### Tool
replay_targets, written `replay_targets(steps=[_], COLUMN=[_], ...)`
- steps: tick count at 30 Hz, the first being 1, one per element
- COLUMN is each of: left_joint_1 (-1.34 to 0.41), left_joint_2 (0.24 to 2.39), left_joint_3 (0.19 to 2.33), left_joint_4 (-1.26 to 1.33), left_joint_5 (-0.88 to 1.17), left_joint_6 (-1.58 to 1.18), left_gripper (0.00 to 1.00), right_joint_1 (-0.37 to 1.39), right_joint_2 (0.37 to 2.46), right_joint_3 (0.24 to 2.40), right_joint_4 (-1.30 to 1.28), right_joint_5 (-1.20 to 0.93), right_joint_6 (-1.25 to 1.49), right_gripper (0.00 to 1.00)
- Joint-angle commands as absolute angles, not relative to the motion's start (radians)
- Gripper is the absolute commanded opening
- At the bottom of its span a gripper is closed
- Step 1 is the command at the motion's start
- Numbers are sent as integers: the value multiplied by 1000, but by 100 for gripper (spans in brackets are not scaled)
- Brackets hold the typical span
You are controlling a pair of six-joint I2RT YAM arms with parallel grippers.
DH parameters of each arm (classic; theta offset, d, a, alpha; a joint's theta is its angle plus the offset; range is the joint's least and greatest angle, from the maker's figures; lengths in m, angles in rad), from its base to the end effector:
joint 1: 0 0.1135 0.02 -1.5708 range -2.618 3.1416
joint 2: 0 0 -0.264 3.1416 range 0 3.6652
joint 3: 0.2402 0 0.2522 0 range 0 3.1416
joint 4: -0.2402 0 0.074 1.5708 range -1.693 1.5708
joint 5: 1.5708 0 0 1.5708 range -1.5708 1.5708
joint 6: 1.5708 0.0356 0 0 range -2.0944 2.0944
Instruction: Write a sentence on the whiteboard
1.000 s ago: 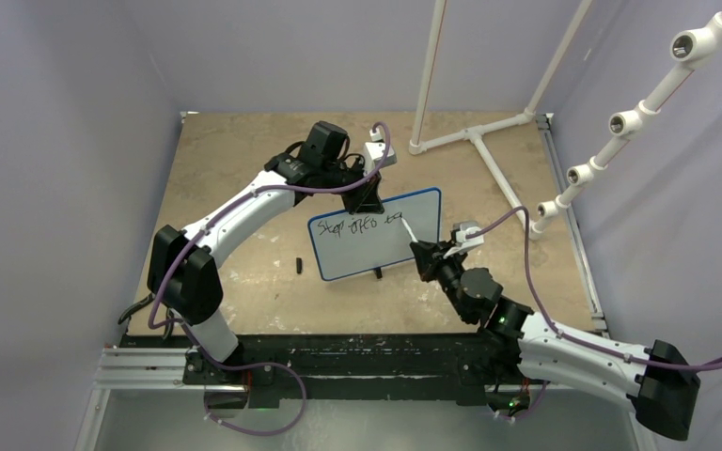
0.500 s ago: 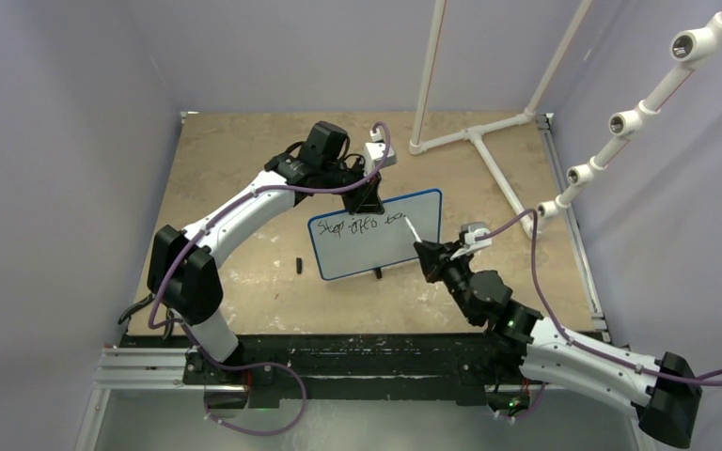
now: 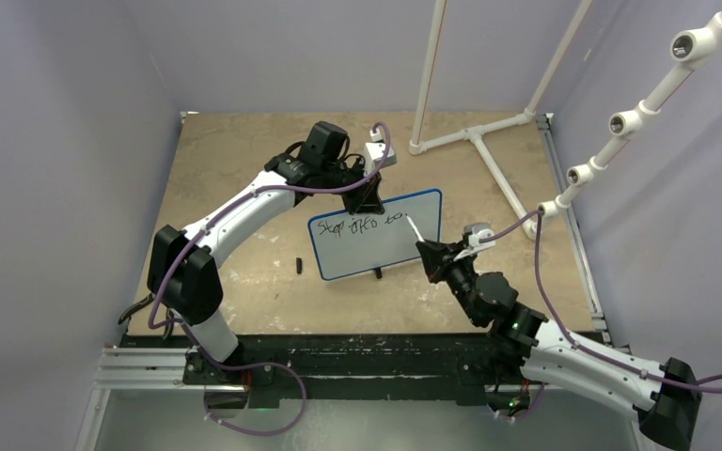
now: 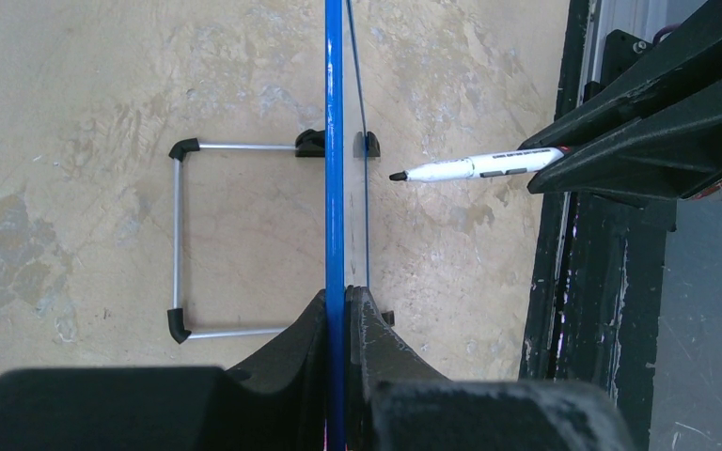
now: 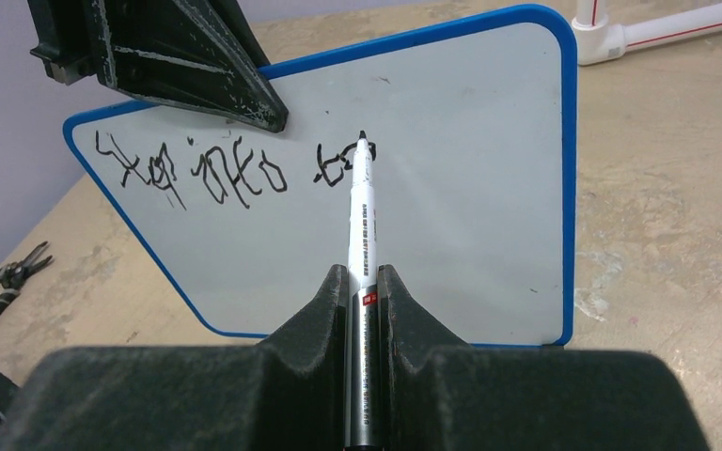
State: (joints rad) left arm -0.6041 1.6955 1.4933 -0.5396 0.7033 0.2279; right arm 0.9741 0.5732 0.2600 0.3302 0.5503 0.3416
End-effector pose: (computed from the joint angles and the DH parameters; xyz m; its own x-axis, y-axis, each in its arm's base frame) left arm 0.2992 -0.2345 0.3167 -0.3551 0.4545 -0.8169 0.9299 0.2609 -0.2591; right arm 0.1020 0.1170 0.2401 -0.1288 0.3186 -0.9391 -0.3907 0.8541 0.3433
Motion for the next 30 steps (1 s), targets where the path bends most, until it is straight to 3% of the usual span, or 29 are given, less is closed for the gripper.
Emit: replay_targets(steps=[1,30], left_joint_1=[-611,-612], left_joint_2=[1692,1689], left_joint_3=[1463,1461], left_joint_4=[-595,-600], left_joint_5=[710,713], left_joint_6=[252,256], left_gripper=[0,0], right_joint_1=[971,971], right_joint_2=[572,676], right_joint_3=[273,314], right_joint_4=[378,439], right_joint_5=[533,610], right_joint_6=[308,277], right_gripper=[0,0])
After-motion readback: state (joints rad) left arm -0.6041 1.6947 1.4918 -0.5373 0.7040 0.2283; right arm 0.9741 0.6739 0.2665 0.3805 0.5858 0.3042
